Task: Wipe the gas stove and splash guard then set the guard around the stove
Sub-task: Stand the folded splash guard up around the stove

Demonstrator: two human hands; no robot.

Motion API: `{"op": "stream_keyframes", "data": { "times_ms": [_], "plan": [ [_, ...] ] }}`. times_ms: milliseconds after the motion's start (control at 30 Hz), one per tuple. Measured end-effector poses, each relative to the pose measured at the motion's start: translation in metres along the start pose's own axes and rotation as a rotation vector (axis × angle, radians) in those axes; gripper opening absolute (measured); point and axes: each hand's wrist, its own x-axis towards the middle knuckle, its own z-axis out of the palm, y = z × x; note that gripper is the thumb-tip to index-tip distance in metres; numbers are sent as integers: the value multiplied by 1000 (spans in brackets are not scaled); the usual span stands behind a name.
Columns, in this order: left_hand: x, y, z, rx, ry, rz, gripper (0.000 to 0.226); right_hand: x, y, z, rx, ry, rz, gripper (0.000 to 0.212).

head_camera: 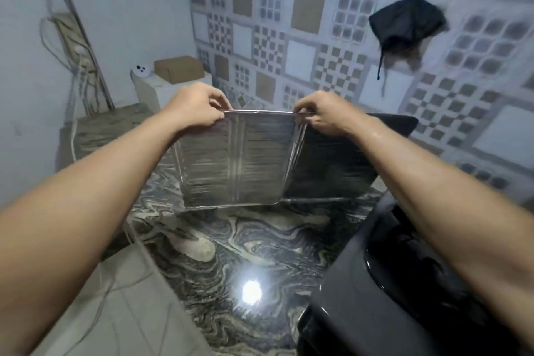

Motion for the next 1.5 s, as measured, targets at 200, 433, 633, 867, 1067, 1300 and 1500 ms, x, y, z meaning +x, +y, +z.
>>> {"op": "stream_keyframes", "data": {
  "times_ms": [200, 433, 633, 867, 1067, 1300, 1500],
  "plan": [
    [13, 0, 22, 77, 170, -75, 21, 4, 5, 13, 98, 31, 123, 34],
    [32, 6, 46, 119, 355, -92, 20, 19, 14, 8, 213, 60, 158, 17],
    [39, 11, 66, 23, 549, -152, 22, 27, 18, 8, 227, 84, 154, 23],
    [40, 47, 95, -528, 422, -510, 80, 25, 15, 8, 224, 43, 159, 50],
    [42, 63, 99, -622, 233, -528, 130, 27, 13, 6, 274, 12, 140, 53],
    [44, 61, 94, -756, 153, -531, 130, 29, 23, 9, 281, 32, 132, 57],
    [49, 66, 81, -803, 120, -521, 106, 32, 34, 19, 185, 57, 104, 52]
  ]
}}
